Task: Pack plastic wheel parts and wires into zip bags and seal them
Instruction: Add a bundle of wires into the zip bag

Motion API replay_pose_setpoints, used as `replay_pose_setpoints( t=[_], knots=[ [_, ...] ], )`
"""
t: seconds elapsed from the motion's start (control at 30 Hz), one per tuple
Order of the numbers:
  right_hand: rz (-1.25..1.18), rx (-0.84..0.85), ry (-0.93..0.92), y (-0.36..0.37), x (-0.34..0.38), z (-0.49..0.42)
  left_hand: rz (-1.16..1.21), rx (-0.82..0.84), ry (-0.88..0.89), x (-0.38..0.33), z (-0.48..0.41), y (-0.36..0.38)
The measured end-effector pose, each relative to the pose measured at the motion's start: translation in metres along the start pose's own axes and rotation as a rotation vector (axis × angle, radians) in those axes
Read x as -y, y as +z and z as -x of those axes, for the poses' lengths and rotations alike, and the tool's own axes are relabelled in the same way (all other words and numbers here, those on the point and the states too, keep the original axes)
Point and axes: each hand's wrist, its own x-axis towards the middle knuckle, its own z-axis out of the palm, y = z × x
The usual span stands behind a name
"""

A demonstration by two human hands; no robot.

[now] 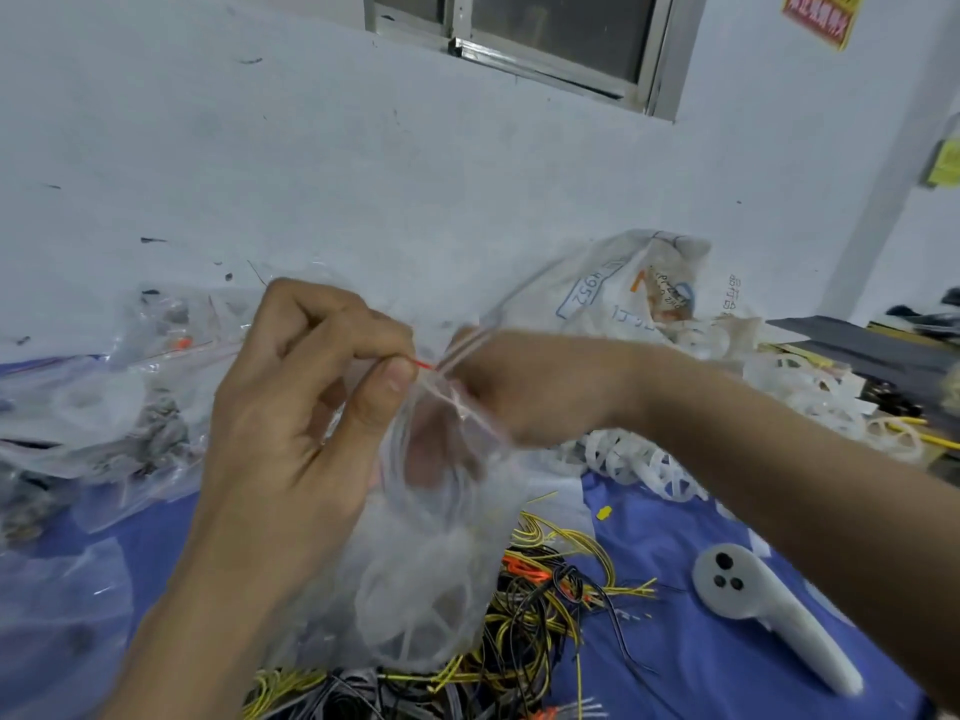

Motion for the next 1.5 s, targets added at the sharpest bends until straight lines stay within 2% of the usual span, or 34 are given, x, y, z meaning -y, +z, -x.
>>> replay_pose_setpoints(
  t=[0.07,0.1,0.2,0.23,0.3,0.37,0.4,0.43,0.47,0.5,0.57,0.6,0.63,0.67,0.8,0.97,1.07,1.23,1.3,1.37,1.43,1.5],
  knots=[
    [0.058,0.273,0.105,0.012,0.003,-0.006,-0.013,0.046,0.019,-0.003,0.0,0.003],
    [0.166,0.338,0.163,0.017,0.002,-0.011,-0.018,0.079,0.024,-0.004,0.0,0.005],
    [0.308,0.325,0.254,0.008,0.001,-0.02,-0.034,0.118,0.028,-0.003,0.0,0.004],
    [0.241,0.29,0.184,-0.002,0.004,-0.017,-0.044,0.097,0.015,0.0,0.0,0.0],
    [-0.189,0.058,0.041,-0.023,0.0,-0.008,-0.052,0.032,-0.045,0.007,-0.001,-0.011],
    [-0.755,-0.207,-0.075,-0.04,-0.023,0.001,-0.04,-0.021,-0.106,0.015,-0.001,-0.019],
    [-0.863,-0.339,-0.083,-0.04,-0.038,0.002,-0.044,-0.038,-0.121,0.017,-0.001,-0.02],
    [-0.828,-0.455,-0.025,-0.033,-0.055,-0.002,-0.057,-0.046,-0.127,0.019,0.0,-0.021],
    [-0.673,-0.527,0.108,-0.017,-0.075,-0.008,-0.071,-0.046,-0.127,0.02,0.0,-0.021],
    [-0.442,-0.503,0.281,0.005,-0.095,-0.013,-0.08,-0.041,-0.124,0.02,0.0,-0.021],
    [-0.091,-0.216,0.538,0.06,-0.134,-0.017,-0.076,-0.026,-0.121,0.017,0.0,-0.019],
    [-0.031,-0.063,0.601,0.088,-0.151,-0.014,-0.068,-0.02,-0.122,0.016,0.0,-0.018],
    [-0.023,0.029,0.623,0.111,-0.161,-0.01,-0.062,-0.017,-0.124,0.015,0.001,-0.018],
    [-0.035,0.048,0.618,0.127,-0.168,-0.006,-0.059,-0.016,-0.123,0.015,0.001,-0.018],
    [-0.086,-0.09,0.635,0.139,-0.18,0.005,-0.071,-0.034,-0.121,0.016,-0.002,-0.017],
    [-0.035,-0.058,0.612,0.136,-0.18,0.005,-0.161,-0.064,-0.139,0.029,-0.001,-0.023],
    [-0.003,-0.048,0.595,0.137,-0.181,0.002,-0.157,-0.086,-0.227,0.039,0.002,-0.028],
    [-0.072,-0.285,0.634,0.122,-0.183,0.002,-0.138,-0.127,-0.357,0.051,0.006,-0.037],
    [-0.134,-0.523,0.689,0.107,-0.179,-0.001,-0.127,-0.116,-0.37,0.05,0.006,-0.038],
    [-0.371,-0.839,0.671,0.085,-0.167,-0.005,-0.106,-0.099,-0.352,0.044,0.004,-0.036],
    [-0.714,-0.997,0.489,0.055,-0.141,-0.008,-0.088,-0.072,-0.316,0.037,0.002,-0.03],
    [-0.914,-0.922,0.25,0.027,-0.107,-0.009,-0.084,-0.053,-0.263,0.026,0.0,-0.023]
  ],
)
